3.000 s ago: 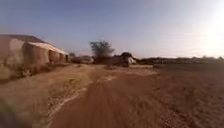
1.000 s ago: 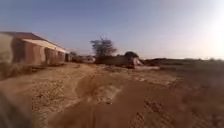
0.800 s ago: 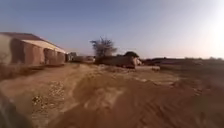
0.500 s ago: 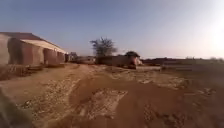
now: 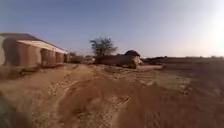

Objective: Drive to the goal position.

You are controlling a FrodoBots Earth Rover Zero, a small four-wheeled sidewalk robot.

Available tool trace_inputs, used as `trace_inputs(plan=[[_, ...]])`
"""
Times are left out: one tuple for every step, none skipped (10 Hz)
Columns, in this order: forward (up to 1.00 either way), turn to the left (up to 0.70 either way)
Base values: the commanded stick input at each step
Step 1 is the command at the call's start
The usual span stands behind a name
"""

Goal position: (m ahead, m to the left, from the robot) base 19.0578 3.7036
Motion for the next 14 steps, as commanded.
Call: trace_inputs(plan=[[0.70,0.00],[0.70,0.00],[0.70,0.00],[0.70,0.00],[0.70,0.00],[0.70,0.00],[0.70,0.00],[0.70,0.00],[0.70,0.00],[0.70,0.00],[0.70,0.00],[0.70,0.00],[0.70,0.00],[0.70,0.00]])
